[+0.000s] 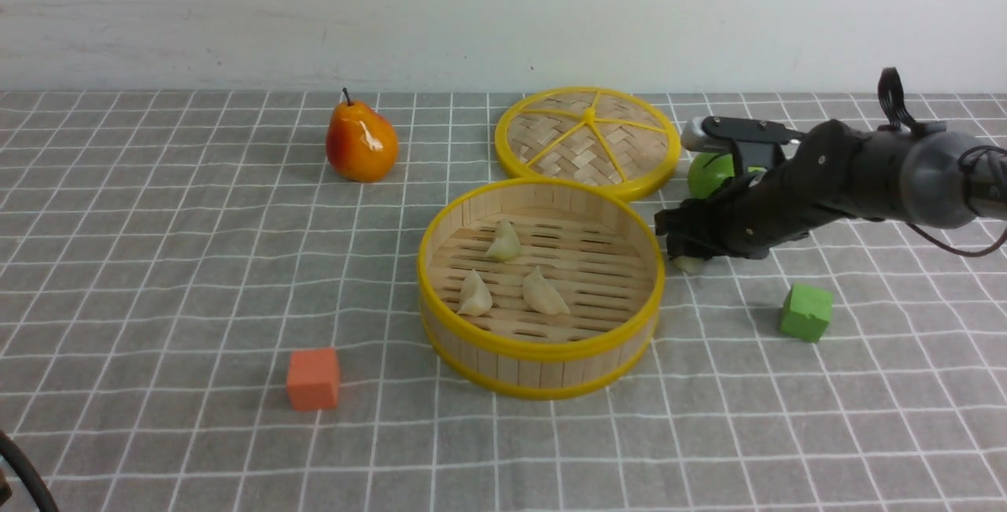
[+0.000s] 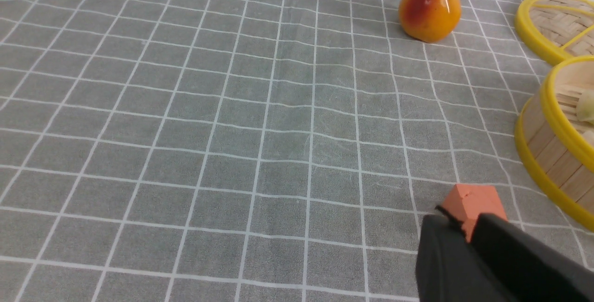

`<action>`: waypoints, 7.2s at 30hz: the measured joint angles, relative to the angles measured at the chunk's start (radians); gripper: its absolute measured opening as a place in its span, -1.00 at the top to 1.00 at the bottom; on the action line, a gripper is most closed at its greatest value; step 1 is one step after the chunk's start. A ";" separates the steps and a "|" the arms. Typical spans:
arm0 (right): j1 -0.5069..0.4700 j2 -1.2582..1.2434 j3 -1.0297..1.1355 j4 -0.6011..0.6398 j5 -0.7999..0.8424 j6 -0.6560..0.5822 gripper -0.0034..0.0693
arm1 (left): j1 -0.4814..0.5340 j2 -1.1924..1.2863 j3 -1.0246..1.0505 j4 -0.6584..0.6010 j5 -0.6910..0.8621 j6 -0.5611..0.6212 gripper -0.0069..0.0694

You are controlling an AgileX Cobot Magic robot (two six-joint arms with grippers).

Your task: Put the dumplings into the steamer on the table with the grey tablecloth.

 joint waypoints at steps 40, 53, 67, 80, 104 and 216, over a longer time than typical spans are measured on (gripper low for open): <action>0.218 -0.077 -0.015 0.191 0.004 -0.201 -0.24 | 0.000 0.000 0.000 0.027 -0.031 0.000 0.53; 0.116 -0.663 -0.015 0.026 0.246 -0.206 -0.03 | 0.000 0.000 0.000 0.029 -0.031 0.000 0.50; -0.005 -1.603 0.541 -0.271 0.033 -0.058 0.96 | 0.000 0.000 0.001 0.029 -0.031 0.000 0.46; -0.006 -2.158 1.566 -0.225 -0.864 0.047 0.95 | 0.000 0.000 0.002 0.030 -0.031 0.000 0.44; -0.048 -2.195 1.577 -0.338 0.002 0.097 0.92 | 0.000 0.000 0.002 0.030 -0.030 0.000 0.39; -0.105 -2.196 1.571 -0.417 0.030 0.361 0.60 | 0.385 -0.430 0.392 -0.853 -0.232 0.935 0.75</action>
